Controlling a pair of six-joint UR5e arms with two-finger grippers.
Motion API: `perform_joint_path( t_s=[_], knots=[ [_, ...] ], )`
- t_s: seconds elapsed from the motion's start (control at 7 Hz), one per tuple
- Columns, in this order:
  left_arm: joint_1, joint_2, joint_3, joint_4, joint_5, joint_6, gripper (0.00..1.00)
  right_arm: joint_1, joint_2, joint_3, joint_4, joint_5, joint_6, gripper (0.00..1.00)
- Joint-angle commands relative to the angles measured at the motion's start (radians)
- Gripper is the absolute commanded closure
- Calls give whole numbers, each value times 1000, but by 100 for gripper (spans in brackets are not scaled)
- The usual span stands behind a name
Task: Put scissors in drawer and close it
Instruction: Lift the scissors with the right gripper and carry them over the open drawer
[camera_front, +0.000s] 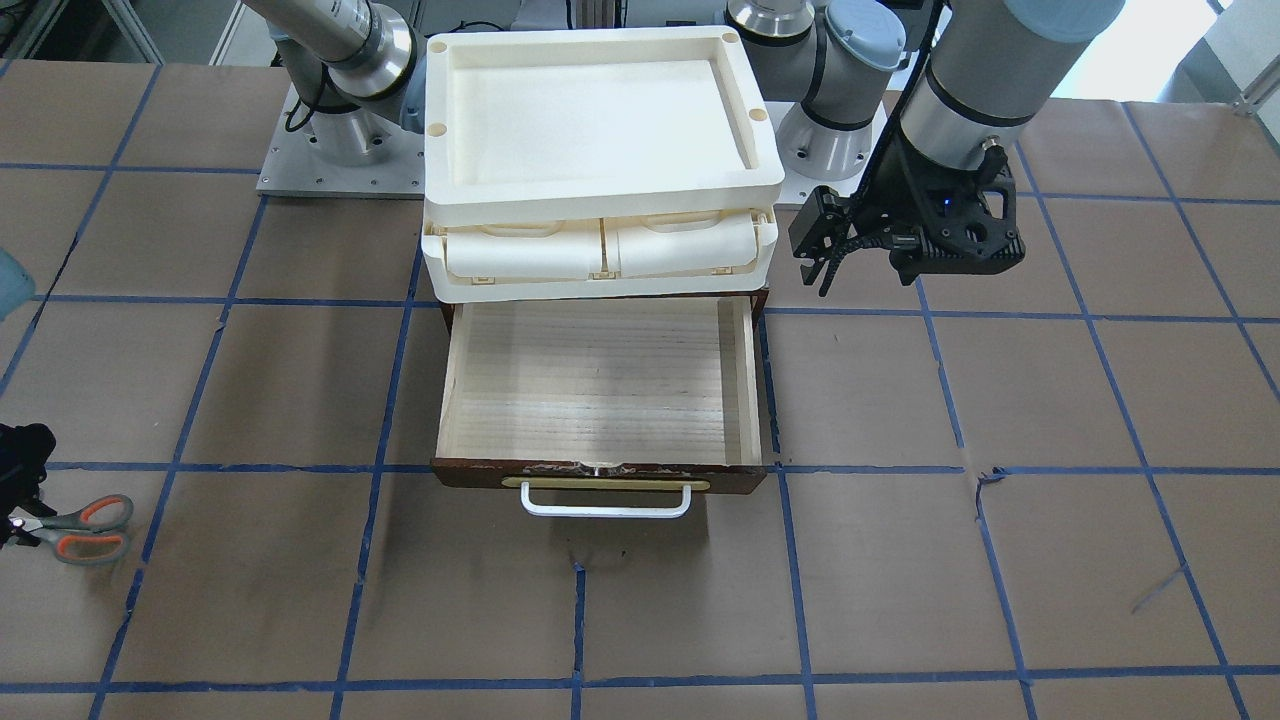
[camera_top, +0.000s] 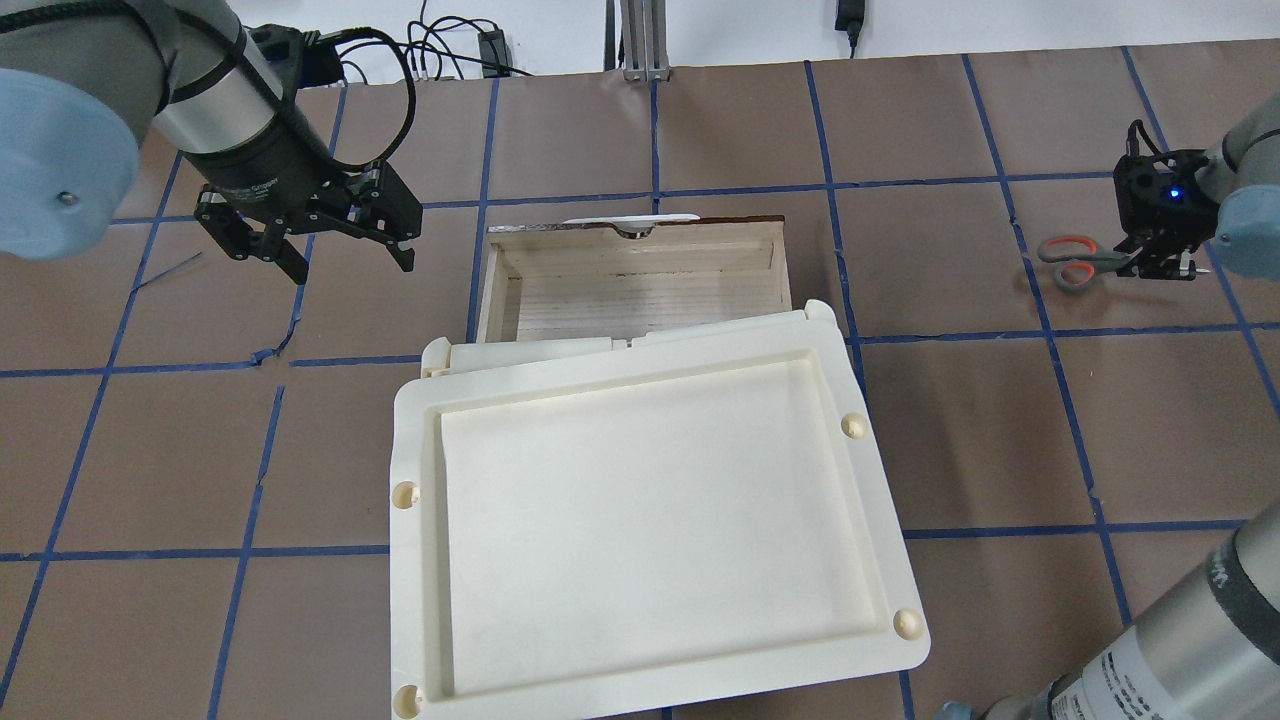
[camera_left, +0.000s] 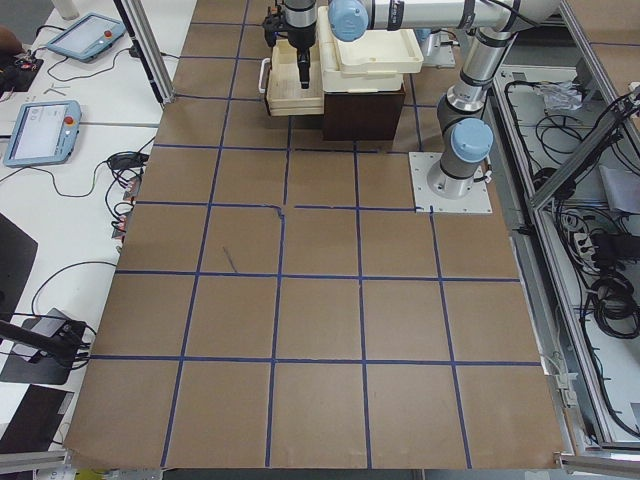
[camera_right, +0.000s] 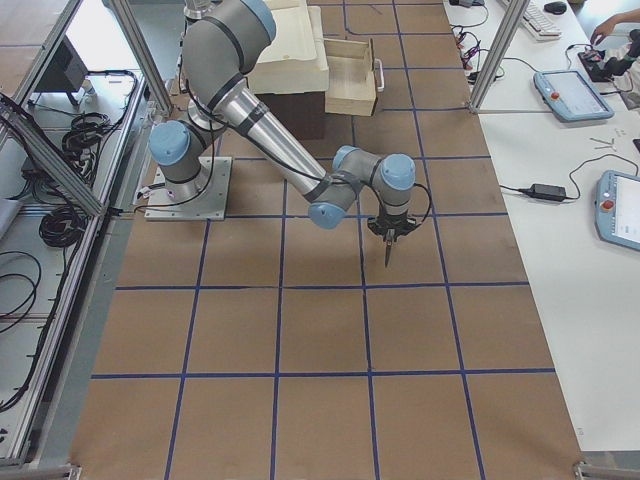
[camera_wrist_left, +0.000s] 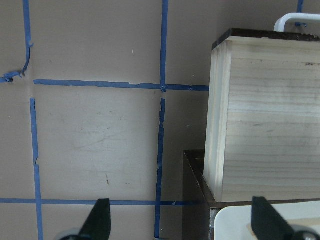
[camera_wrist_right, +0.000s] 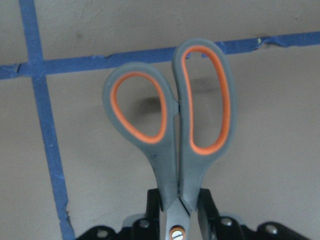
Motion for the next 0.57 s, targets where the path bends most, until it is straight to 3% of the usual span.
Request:
perform_joint_path(
  t_s=[0.0, 0.29, 0.43],
  knots=[
    [-3, 3, -1, -2, 1, 2, 0, 90, -98, -23, 95, 2, 62, 90],
    [-7, 3, -1, -2, 1, 2, 0, 319, -207, -32, 152, -33, 241, 90],
    [-10, 3, -2, -2, 1, 0, 0, 376, -215, -53, 185, -36, 305, 90]
  ],
)
